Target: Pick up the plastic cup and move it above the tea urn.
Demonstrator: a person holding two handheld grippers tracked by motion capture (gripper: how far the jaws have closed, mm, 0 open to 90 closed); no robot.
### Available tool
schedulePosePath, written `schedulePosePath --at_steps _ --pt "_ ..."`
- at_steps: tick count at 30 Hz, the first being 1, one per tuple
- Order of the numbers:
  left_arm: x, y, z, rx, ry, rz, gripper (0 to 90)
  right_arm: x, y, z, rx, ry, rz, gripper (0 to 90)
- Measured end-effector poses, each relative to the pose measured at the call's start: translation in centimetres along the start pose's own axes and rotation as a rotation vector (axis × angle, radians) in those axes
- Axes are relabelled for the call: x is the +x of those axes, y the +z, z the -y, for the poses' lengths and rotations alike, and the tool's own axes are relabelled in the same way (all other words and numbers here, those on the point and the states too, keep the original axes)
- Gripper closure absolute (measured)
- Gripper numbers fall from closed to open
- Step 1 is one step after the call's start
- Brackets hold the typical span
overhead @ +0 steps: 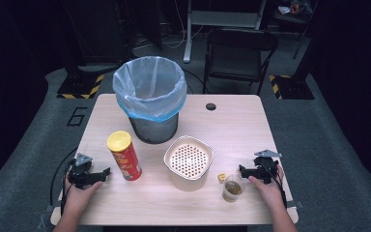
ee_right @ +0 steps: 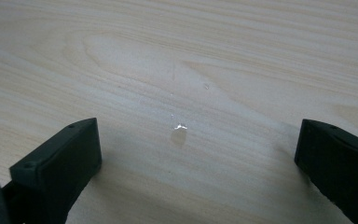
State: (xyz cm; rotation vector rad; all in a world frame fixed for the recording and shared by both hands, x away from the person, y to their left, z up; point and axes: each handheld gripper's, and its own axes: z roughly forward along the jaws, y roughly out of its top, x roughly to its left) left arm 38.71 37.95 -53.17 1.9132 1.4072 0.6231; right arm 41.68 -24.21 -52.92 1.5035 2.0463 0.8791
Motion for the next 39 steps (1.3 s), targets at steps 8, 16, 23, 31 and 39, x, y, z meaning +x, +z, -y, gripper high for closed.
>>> schedulePosePath --at_steps 8,16,23,31,39 --pt "-0.1 -0.1 0.1 0.006 -0.004 -0.006 13.2 0.0 0.0 0.0 0.0 -0.002 0.001 0.0" --pt "-0.3 -0.3 0.3 0.0 -0.011 -0.001 13.4 0.2 -0.3 0.2 -0.013 -0.007 0.004 4.6" --pt "-0.3 -0.3 0.3 0.0 -0.012 -0.001 13.5 0.2 -0.5 0.4 -0.032 0.0 0.011 14.0" --pt "-0.2 -0.4 0.3 0.0 -0.004 -0.007 13.6 0.1 -1.9 -0.1 -0.006 0.02 0.09 42.8" --pt "-0.2 -0.4 0.3 0.001 -0.003 -0.005 13.6 2.0 -6.1 -2.4 -0.043 -0.014 -0.034 50.7"
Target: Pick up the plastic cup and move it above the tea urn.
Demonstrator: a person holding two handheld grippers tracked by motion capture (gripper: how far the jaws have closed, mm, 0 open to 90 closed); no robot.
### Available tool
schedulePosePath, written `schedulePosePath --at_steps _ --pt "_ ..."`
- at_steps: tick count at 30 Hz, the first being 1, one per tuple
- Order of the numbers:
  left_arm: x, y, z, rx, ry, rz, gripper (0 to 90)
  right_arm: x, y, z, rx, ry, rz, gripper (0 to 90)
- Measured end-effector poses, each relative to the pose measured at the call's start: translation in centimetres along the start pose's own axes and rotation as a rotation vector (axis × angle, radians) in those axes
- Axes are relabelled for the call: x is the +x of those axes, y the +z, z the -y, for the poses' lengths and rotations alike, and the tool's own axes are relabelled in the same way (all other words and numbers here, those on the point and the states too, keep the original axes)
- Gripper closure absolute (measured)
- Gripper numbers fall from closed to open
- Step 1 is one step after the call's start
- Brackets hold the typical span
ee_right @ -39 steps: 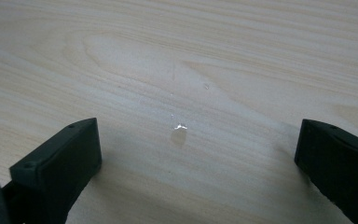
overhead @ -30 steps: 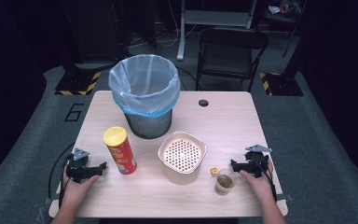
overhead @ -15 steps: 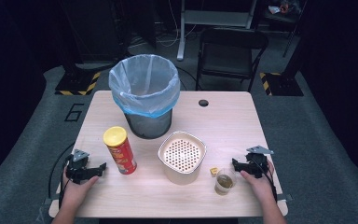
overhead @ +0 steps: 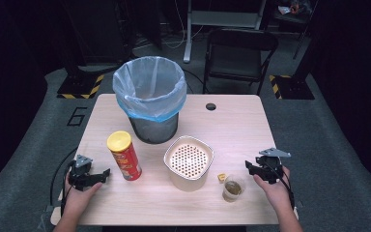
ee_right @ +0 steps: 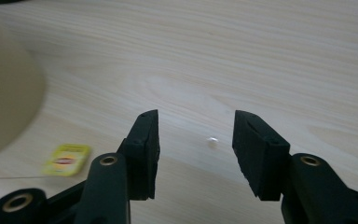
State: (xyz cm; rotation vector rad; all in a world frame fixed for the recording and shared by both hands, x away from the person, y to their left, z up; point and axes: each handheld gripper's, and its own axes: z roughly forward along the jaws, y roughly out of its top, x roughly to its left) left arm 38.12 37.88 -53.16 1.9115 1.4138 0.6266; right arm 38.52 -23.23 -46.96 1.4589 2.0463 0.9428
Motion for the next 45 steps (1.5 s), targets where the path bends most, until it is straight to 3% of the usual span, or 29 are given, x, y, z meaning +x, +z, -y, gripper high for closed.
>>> schedulePosePath --at_steps 1,3,7,13,21,28,34,38,45 --pt "0.0 0.0 0.0 0.0 -0.001 0.0 13.6 0.6 -0.4 -0.5 -0.005 -0.011 -0.025 50.7" --pt "-0.1 0.0 0.0 -0.001 -0.008 0.001 13.6 1.5 -1.1 -1.2 -0.015 -0.044 -0.028 51.6" --pt "-0.1 0.0 0.1 -0.002 -0.011 0.001 13.6 3.3 -2.4 -3.0 -0.041 -0.039 -0.113 61.2" --pt "-0.1 0.0 0.0 -0.002 -0.009 0.0 13.6 5.3 -2.6 -5.3 -0.078 -0.067 -0.198 65.1" --pt "-0.1 0.0 0.0 -0.003 -0.008 0.001 13.6 8.1 -2.7 -7.3 -0.066 -0.111 -0.291 69.9" --pt "-0.1 0.0 0.0 -0.001 -0.009 0.0 13.6 9.8 -1.0 -8.3 -0.031 -0.149 -0.284 70.0" --pt "-0.1 0.0 0.0 -0.002 -0.009 0.001 13.7 10.4 0.4 -8.4 0.01 -0.166 -0.263 75.3" --pt "-0.1 0.0 0.0 -0.001 -0.008 0.001 13.7 10.4 0.6 -8.5 0.016 -0.149 -0.27 76.8" --pt "-0.1 0.0 0.0 -0.003 -0.008 0.001 13.6 10.5 0.2 -8.2 0.017 -0.163 -0.282 79.3"
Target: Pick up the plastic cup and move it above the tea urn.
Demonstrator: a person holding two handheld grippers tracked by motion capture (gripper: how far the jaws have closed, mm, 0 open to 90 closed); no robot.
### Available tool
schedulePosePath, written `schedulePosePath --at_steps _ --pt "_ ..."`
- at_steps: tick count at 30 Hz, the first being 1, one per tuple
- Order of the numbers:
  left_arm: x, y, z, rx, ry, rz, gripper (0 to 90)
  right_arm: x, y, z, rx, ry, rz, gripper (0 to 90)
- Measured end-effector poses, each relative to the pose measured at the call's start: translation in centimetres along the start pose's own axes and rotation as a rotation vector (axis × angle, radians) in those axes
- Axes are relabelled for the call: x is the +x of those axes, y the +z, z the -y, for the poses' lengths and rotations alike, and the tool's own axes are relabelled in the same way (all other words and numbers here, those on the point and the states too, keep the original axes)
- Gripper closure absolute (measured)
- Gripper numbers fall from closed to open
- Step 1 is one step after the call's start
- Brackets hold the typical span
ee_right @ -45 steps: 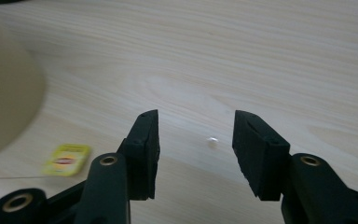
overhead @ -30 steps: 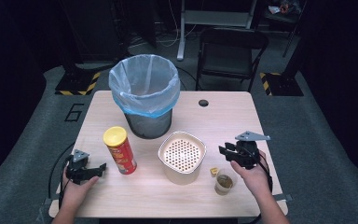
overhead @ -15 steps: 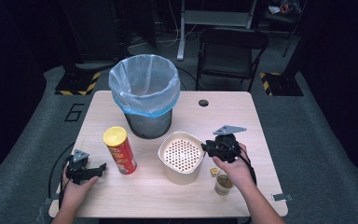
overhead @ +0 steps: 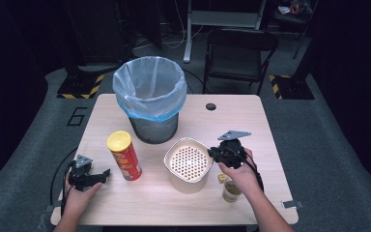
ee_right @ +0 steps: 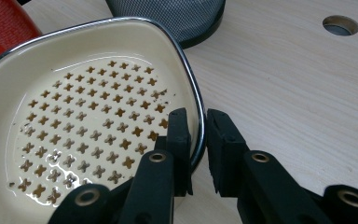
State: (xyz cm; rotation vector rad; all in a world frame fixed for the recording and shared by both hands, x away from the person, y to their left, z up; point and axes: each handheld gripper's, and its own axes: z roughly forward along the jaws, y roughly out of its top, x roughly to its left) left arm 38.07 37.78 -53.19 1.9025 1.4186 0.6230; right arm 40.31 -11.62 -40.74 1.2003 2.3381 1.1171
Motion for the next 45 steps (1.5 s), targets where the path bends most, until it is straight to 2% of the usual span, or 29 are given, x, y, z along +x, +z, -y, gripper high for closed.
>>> schedulePosePath --at_steps 3,7,13,15,20,29,32,36,39,43,45 --pt "0.0 0.0 0.0 0.001 0.001 0.0 13.6 0.2 -0.3 0.3 -0.004 -0.022 -0.003 79.2" --pt "0.0 0.0 0.0 0.0 0.001 0.0 13.6 0.1 -0.6 0.6 -0.005 -0.023 -0.025 79.7" --pt "0.0 0.0 0.0 0.0 0.0 0.0 13.6 -0.3 -0.9 0.8 0.004 -0.039 -0.074 81.5" --pt "0.0 0.0 0.0 0.0 0.0 0.0 13.6 -0.2 -1.1 1.0 0.005 -0.031 -0.073 81.5" --pt "0.0 0.0 0.0 0.001 0.001 0.0 13.6 -0.2 -1.5 1.4 0.003 -0.054 -0.081 81.4" --pt "0.0 0.0 0.0 0.0 0.0 -0.001 13.6 0.1 -2.0 1.7 -0.002 -0.058 -0.077 80.5" --pt "0.0 0.0 0.0 0.0 0.001 0.0 13.6 0.4 -2.5 1.6 -0.049 -0.092 -0.066 63.3" --pt "0.0 0.0 0.0 0.0 0.0 0.0 13.6 0.5 -4.0 2.0 -0.134 -0.108 -0.045 46.1" --pt "0.0 0.0 0.0 0.0 0.001 0.0 13.6 0.4 -4.9 2.8 -0.167 -0.109 -0.007 39.0" --pt "0.0 0.0 0.0 0.001 0.001 0.0 13.6 0.0 -5.9 4.2 -0.161 -0.097 0.04 30.7" --pt "0.0 0.0 0.0 0.001 0.001 0.0 13.6 -0.1 -6.2 5.0 -0.161 -0.083 0.046 28.6"
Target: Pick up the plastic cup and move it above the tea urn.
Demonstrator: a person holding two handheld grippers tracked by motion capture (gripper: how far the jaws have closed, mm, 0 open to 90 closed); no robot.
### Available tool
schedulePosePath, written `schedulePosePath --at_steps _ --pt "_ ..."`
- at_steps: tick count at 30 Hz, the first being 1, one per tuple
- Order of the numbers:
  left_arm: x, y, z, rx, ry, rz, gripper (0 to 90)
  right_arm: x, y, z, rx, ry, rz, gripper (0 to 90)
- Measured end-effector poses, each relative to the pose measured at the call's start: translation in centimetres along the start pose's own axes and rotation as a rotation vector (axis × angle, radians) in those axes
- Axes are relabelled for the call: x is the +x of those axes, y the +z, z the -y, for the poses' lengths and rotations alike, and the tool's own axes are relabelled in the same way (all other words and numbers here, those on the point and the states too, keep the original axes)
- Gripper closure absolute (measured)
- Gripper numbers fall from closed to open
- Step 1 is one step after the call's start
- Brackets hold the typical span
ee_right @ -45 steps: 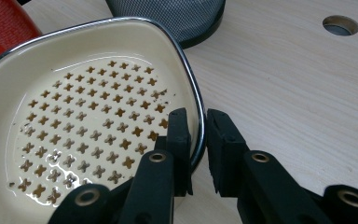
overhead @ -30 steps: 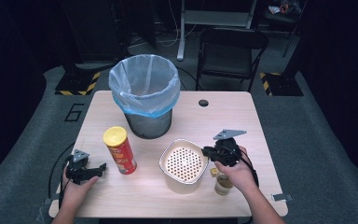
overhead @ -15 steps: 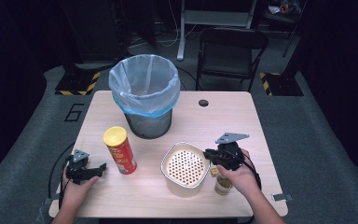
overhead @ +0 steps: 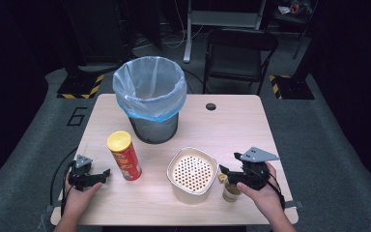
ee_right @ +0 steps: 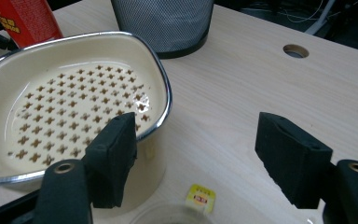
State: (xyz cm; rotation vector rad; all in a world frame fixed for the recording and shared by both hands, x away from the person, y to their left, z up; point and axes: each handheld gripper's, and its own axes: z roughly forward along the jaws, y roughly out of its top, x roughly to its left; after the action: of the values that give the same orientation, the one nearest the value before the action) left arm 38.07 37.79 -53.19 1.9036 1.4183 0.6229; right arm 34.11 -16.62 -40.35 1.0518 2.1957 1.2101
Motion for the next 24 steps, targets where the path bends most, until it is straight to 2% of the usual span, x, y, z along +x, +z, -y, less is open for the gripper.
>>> schedulePosePath --at_steps 6,9,12,14,17,24 --pt "0.0 0.0 0.0 0.0 -0.001 -0.001 13.6 0.2 -0.5 2.6 0.009 0.037 0.02 20.7" --pt "0.0 0.0 0.0 0.001 -0.004 -0.001 13.6 0.2 -0.3 3.9 0.028 0.057 0.009 14.3" --pt "-0.1 0.0 0.0 0.0 -0.006 -0.002 13.6 0.4 -0.2 4.2 0.04 0.052 0.006 12.8" --pt "-0.1 0.0 0.0 0.0 -0.006 -0.002 13.6 0.6 -0.1 4.4 0.049 0.038 0.006 8.3" --pt "-0.1 0.0 0.0 0.0 -0.005 -0.002 13.6 1.0 0.1 4.7 0.064 0.011 0.016 7.7" --pt "-0.1 0.0 0.0 0.0 -0.006 -0.002 13.6 1.0 0.6 5.9 0.092 0.041 0.028 8.7"
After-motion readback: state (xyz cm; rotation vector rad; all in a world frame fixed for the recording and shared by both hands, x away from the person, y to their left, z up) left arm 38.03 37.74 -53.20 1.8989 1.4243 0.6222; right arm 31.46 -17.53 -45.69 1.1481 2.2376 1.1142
